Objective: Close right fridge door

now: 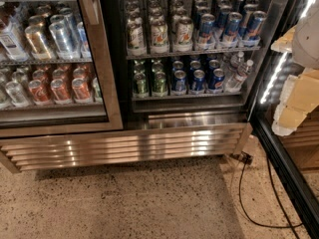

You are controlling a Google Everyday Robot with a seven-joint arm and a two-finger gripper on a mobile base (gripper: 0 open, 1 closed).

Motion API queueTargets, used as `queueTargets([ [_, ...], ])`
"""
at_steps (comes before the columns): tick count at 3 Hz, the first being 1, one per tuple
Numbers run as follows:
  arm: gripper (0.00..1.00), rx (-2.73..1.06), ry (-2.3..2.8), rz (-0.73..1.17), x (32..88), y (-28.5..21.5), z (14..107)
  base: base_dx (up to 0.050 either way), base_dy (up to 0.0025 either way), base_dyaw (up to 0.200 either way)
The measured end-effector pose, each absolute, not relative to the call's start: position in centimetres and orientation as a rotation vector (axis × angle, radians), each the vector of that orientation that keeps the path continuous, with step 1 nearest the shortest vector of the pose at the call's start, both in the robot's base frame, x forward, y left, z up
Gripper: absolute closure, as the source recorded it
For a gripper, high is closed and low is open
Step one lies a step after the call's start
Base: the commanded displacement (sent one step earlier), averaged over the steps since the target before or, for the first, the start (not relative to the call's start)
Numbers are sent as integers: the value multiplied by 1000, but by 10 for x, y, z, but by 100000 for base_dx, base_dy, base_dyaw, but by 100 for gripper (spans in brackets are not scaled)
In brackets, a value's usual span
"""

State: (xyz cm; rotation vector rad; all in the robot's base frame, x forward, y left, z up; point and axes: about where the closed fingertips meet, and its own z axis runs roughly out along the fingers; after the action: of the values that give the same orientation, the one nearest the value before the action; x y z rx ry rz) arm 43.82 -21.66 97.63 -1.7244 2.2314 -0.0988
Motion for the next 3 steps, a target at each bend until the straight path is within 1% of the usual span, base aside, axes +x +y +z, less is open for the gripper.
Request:
queueTargets([
  [1,0,-1724,2231,-99,438,-217,976,-5000,0,1],
  [2,0,-1724,2231,-99,438,-217,976,-4389,206,-9565],
  [3,0,-1724,2231,-99,438,-217,976,2,-4,-18355],
])
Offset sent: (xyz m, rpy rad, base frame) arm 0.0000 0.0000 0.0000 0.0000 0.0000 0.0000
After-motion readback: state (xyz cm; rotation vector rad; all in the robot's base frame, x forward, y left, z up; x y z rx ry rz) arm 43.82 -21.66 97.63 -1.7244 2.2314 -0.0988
